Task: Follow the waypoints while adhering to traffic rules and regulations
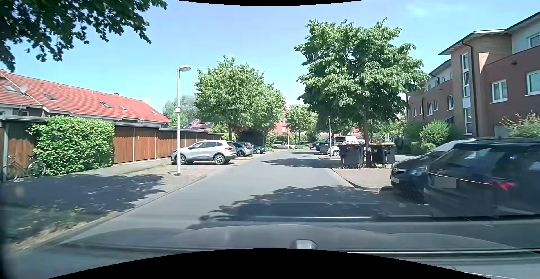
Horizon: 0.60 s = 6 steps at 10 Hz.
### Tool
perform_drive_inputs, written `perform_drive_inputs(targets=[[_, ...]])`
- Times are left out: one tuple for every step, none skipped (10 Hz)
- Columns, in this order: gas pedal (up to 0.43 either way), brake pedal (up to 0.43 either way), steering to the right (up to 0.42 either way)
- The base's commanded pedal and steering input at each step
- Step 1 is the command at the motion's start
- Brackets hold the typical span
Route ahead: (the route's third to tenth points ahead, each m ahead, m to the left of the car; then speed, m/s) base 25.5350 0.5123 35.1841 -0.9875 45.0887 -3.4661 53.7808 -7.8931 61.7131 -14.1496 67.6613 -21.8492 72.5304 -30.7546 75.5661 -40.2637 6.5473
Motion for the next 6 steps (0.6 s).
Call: perform_drive_inputs(targets=[[0.209,0.018,0.010],[0.197,0.018,0.007],[0.189,0.018,0.008],[0.177,0.018,0.007],[0.177,0.018,0.005],[0.177,0.018,0.006]])
